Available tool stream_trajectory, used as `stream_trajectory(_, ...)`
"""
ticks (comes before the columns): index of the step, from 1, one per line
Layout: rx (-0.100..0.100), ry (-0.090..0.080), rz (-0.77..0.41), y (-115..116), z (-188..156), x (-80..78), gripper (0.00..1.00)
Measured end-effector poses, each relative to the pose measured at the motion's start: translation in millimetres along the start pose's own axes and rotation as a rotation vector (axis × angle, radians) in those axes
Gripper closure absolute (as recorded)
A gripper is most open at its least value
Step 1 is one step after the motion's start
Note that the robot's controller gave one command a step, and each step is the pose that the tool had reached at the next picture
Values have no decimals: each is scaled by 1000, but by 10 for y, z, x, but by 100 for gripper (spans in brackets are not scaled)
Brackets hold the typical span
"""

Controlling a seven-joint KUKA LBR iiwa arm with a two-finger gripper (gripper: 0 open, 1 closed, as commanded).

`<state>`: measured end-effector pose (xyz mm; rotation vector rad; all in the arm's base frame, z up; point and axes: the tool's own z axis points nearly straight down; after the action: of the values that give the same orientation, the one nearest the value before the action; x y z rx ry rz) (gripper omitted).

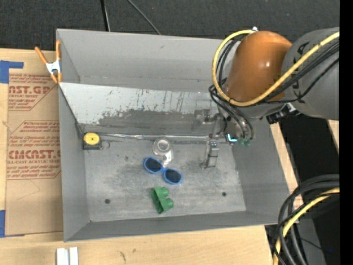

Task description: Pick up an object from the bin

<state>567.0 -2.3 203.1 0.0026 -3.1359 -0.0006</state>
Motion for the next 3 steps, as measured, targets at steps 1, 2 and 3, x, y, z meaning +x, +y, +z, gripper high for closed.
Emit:
stream_trajectory(1, -2, -2, 143, 486, 630, -103, 0)
stream_trajectory(2, -2, -22, 137, 475, 1327, 84, 0)
stream_trajectory(3, -2, -35, 137, 466, 1224, 24, 100)
